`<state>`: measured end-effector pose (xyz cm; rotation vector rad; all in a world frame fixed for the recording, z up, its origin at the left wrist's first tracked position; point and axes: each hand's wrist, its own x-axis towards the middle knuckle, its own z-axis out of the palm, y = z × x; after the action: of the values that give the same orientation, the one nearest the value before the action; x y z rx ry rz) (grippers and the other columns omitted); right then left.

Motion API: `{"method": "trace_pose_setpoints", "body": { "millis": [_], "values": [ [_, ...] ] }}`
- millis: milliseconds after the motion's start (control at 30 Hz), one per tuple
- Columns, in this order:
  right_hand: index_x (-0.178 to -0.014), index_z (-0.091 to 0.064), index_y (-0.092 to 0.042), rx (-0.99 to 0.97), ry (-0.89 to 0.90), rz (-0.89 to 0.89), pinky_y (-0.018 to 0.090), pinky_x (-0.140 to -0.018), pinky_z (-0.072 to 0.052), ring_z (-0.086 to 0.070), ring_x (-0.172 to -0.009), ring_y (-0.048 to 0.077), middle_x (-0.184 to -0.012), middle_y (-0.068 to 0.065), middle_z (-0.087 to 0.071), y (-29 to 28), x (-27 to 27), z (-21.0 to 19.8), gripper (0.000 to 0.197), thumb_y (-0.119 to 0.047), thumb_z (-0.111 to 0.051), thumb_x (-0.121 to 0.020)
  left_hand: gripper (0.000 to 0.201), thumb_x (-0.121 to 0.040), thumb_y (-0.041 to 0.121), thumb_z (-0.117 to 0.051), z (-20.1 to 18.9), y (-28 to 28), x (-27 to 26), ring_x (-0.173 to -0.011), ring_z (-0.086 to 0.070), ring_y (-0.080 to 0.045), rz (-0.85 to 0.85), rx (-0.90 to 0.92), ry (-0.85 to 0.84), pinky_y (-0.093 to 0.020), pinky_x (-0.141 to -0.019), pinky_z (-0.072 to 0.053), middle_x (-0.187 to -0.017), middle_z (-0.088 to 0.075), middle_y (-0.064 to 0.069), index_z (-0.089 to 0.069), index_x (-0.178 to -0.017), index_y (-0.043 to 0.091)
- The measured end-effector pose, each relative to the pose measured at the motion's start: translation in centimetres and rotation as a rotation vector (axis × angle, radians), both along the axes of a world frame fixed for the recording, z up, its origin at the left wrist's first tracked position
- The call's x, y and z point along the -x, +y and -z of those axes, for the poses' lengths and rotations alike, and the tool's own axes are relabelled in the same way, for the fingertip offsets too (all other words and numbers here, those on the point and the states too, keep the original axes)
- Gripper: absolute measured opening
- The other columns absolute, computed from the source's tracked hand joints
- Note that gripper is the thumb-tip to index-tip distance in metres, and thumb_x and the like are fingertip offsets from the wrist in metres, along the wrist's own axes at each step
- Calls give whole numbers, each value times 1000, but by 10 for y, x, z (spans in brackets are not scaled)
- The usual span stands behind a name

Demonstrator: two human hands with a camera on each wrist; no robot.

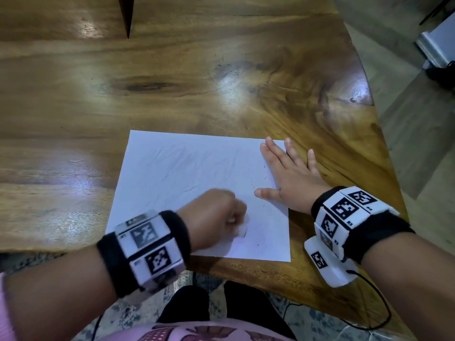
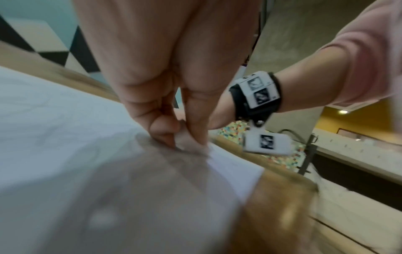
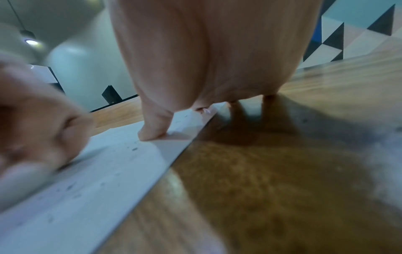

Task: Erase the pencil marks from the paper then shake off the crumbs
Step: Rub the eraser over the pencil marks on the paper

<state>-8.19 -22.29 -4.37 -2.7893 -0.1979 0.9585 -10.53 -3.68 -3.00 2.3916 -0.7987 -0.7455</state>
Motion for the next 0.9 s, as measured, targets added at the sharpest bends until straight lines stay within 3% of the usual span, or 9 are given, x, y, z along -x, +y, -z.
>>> {"method": "trace_pose_setpoints", "body": {
  "millis": [133,233,300,433,500,633,733,800,900],
  "values": [
    [-147,21,-31,8,2,-3,50,-110,19,33,-138,14,-149,-21,33,0,0,1,92,-63,-42,-87,6,-78,15,-63,3,-10,-15,-70,-45,-17,-59,14,-98,-23,-63,-31,-73,-44,4,-61,-74,12],
    [-147,21,-31,0,-1,-1,50,-109,20,33,-138,14,-149,-21,33,-1,-1,1,92,-62,-43,-88,11,-79,11,-62,3,6,13,-68,-50,-14,77,20,43,-16,-61,-36,-69,-43,10,-61,-69,15],
    [-146,22,-31,-3,0,1,50,-109,21,34,-138,14,-149,-21,34,-1,-1,1,92,-62,-43,-88,8,-79,12,-63,4,10,16,-72,-56,-17,118,16,94,-22,-66,-41,-76,-50,4,-63,-71,15],
    [-146,23,-31,13,5,-9,51,-109,20,34,-138,15,-149,-20,34,0,0,1,92,-61,-42,-88,9,-79,16,-64,-1,-19,-16,-68,-44,-17,-12,21,-76,-22,-61,-25,-67,-41,4,-61,-70,14],
    [-146,22,-30,19,7,-15,52,-110,19,34,-138,15,-149,-20,34,0,0,1,91,-60,-42,-89,9,-81,13,-61,0,-25,-16,-67,-44,-18,-35,47,-56,-22,-56,-22,-66,-41,5,-60,-72,11],
    [-146,22,-32,-6,7,0,50,-109,21,34,-138,13,-148,-22,34,-2,-1,1,92,-63,-42,-88,5,-79,8,-62,3,-9,2,-78,-61,-18,176,-27,182,-26,-74,-48,-86,-66,-4,-66,-78,9],
    [-147,21,-31,1,-2,-5,51,-110,20,33,-138,14,-149,-21,34,-1,0,2,91,-62,-42,-88,7,-79,9,-61,1,-21,-14,-79,-59,-21,124,-26,15,-23,-64,-39,-83,-61,-5,-67,-82,9],
    [-146,21,-31,15,-5,-12,51,-111,19,33,-138,14,-149,-21,34,-1,0,3,90,-62,-41,-88,9,-82,10,-58,-1,-30,-20,-74,-53,-13,52,32,-62,-19,-60,-30,-77,-48,-1,-66,-86,7],
    [-146,21,-32,-3,-3,-4,50,-109,20,34,-138,13,-148,-22,34,-2,-1,3,92,-64,-42,-87,9,-79,6,-57,3,-16,-8,-65,-49,-1,130,49,103,-11,-63,-32,-71,-49,4,-66,-78,7]
  ]
}}
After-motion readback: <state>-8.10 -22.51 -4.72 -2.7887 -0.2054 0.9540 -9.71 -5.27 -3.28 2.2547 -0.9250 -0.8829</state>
